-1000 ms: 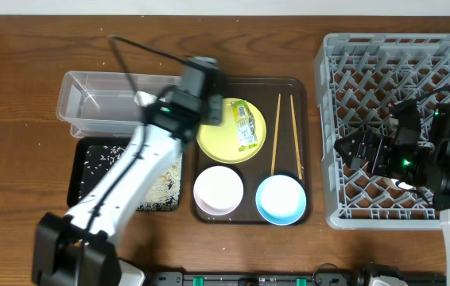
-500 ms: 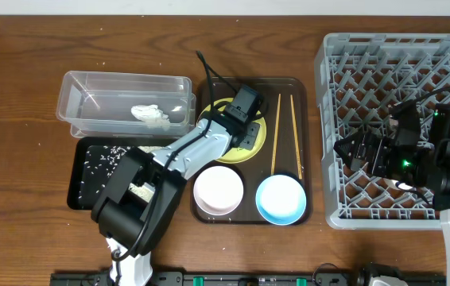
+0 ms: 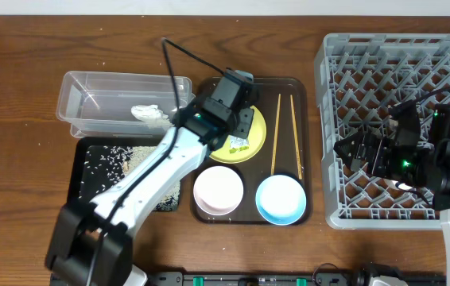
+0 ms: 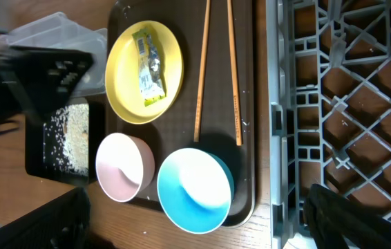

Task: Sort waste into correct bins and load items into the dishwasher rack
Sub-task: 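Pick the yellow wrapper off the yellow plate into the clear bin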

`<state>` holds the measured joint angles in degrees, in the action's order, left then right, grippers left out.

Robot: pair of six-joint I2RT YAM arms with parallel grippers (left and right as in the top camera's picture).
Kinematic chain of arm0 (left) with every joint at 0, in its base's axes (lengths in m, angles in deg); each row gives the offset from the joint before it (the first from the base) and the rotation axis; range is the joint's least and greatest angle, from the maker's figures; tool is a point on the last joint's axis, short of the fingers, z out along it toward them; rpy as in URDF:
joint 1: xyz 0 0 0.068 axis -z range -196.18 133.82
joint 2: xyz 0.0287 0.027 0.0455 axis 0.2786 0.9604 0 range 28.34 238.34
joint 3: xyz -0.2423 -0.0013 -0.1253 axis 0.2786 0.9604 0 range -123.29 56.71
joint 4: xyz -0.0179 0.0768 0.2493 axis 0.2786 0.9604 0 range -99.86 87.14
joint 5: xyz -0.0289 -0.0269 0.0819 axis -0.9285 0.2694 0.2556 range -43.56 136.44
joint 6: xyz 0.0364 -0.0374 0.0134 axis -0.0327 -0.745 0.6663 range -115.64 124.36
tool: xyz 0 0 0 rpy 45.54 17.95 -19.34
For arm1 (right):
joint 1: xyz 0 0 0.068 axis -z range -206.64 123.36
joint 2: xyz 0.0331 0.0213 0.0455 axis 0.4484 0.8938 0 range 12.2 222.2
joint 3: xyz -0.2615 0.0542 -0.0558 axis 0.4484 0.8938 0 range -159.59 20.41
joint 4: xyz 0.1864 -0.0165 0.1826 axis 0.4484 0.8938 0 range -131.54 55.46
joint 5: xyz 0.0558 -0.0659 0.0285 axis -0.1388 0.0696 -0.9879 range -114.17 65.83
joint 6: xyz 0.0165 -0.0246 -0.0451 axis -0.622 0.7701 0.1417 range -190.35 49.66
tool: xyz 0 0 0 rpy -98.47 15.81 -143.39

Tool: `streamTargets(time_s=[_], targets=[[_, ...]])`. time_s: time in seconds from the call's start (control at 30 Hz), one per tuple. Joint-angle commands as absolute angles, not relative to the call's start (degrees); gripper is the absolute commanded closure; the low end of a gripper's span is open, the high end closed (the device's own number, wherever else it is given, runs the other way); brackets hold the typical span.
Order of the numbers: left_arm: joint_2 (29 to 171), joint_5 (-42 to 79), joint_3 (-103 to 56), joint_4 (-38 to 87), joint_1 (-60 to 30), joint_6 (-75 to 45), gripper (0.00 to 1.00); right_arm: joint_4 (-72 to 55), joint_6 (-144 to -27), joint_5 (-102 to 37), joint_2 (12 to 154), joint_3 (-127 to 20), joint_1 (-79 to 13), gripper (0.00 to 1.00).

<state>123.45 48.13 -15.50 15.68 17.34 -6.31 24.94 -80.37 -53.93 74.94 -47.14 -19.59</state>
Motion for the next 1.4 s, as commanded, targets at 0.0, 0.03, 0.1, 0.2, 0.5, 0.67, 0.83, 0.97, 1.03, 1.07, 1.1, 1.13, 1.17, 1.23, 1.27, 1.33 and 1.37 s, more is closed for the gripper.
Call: streamTargets(time_s=[0.0, 0.03, 0.1, 0.2, 0.5, 0.67, 0.83, 0.97, 1.03, 1.07, 1.1, 1.13, 1.17, 1.23, 1.27, 1.33, 1.37], targets=[[125.9, 48.4, -15.1, 16.6, 17.4, -7.3, 0.70, 24.9, -80.1, -54.0, 74.9, -47.7, -20.1, 0.03], [127.4, 48.5, -14.9, 16.5, 17.4, -7.3, 0.55, 25.0, -80.1, -54.0, 74.9, -47.7, -20.1, 0.03], [130.9, 48.6, -14.8, 16.1, 17.4, -7.3, 0.36, 25.1, -80.1, -54.0, 74.9, -47.7, -20.1, 0.03], [135.8, 48.6, -14.8, 15.1, 17.4, -7.4, 0.32, 25.4, -80.1, -54.0, 74.9, -47.7, -20.1, 0.03], [140.7, 48.5, -14.8, 13.9, 17.3, -10.4, 0.54, 25.5, -80.1, -54.0, 74.9, -47.7, -20.1, 0.03], [139.9, 48.5, -15.2, 16.2, 17.3, -10.5, 0.94, 25.7, -80.1, -53.9, 74.9, -47.7, -20.1, 0.03], [132.1, 48.7, -18.5, 22.6, 15.6, -10.5, 0.94, 25.8, -80.1, -53.9, 74.9, -47.7, -20.1, 0.03], [122.6, 53.2, -19.1, 26.3, 12.0, -10.6, 0.94, 25.8, -80.1, -53.9, 74.9, -47.7, -20.1, 0.03], [119.3, 56.6, -19.0, 27.7, 9.2, -10.5, 0.94, 25.8, -80.1, -53.9, 74.9, -47.7, -20.1, 0.03], [118.6, 57.9, -19.0, 28.2, 7.9, -10.5, 0.94, 25.7, -80.1, -53.9, 74.9, -47.7, -20.1, 0.03], [118.2, 59.1, -19.0, 28.6, 6.1, -10.5, 0.94, 25.7, -80.1, -53.9, 74.9, -47.7, -20.1, 0.03], [118.3, 59.6, -19.0, 28.8, 4.7, -10.5, 0.94, 25.6, -80.1, -53.9, 74.9, -47.7, -20.1, 0.03], [118.5, 59.6, -18.7, 28.7, 3.2, -10.5, 0.94, 25.6, -80.1, -53.9, 74.9, -47.7, -20.1, 0.03], [119.5, 59.6, -18.0, 28.6, 0.2, -10.5, 0.92, 25.6, -80.1, -53.9, 74.9, -47.7, -20.1, 0.03], [120.3, 59.5, -17.9, 28.6, -1.1, -10.6, 0.70, 25.6, -80.1, -53.9, 74.9, -47.7, -20.1, 0.03], [121.6, 59.6, -17.9, 28.4, -2.8, -10.5, 0.39, 25.8, -80.1, -53.9, 74.9, -47.7, -20.1, 0.03], [121.7, 59.5, -17.9, 28.3, -3.4, -10.5, 0.34, 25.8, -80.1, -53.9, 74.9, -47.7, -20.1, 0.03]])
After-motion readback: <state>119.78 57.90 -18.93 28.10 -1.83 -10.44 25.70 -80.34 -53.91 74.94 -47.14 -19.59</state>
